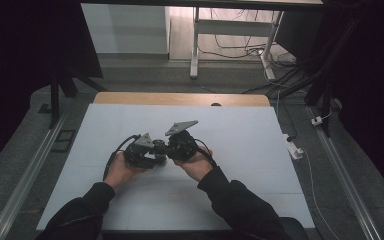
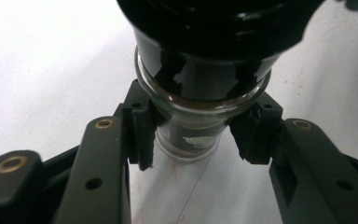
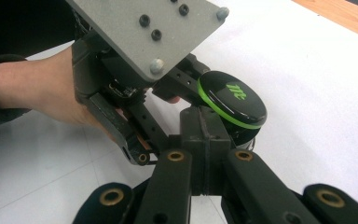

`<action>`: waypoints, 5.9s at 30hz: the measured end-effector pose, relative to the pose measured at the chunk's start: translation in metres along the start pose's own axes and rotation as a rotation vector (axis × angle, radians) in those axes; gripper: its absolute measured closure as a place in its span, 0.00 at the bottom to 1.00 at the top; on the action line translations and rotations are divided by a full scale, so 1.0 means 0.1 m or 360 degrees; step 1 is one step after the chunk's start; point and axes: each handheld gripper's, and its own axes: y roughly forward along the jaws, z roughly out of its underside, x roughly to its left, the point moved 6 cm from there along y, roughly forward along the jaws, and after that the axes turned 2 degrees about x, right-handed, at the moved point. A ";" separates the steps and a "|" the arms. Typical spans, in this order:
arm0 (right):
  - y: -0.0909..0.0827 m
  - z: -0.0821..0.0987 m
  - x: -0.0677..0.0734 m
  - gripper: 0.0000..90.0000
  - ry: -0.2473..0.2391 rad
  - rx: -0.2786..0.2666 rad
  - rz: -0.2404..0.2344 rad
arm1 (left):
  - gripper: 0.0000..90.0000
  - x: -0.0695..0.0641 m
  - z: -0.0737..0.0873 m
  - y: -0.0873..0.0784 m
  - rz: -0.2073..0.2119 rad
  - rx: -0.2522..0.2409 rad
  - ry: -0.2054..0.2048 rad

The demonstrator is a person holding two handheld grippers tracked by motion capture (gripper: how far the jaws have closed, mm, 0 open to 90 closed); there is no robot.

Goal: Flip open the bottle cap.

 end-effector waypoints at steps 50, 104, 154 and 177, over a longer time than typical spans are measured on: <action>0.03 -0.18 -0.37 1.00 0.0098 -0.0047 0.0064 | 0.60 -0.01 0.00 0.01 -0.0006 -0.0012 -0.0016; -0.44 0.15 -0.12 0.13 0.0032 -0.0023 0.0068 | 0.00 -0.19 0.03 -0.49 0.0047 -0.0048 -0.0233; -1.71 1.32 -0.27 0.00 0.0246 -0.0072 0.0384 | 0.00 -0.62 0.98 -1.63 -0.0120 -0.0300 -0.0604; -2.23 2.05 -0.39 0.00 0.0498 0.0025 0.0631 | 0.00 -0.65 1.42 -1.85 -0.0320 -0.0235 -0.0734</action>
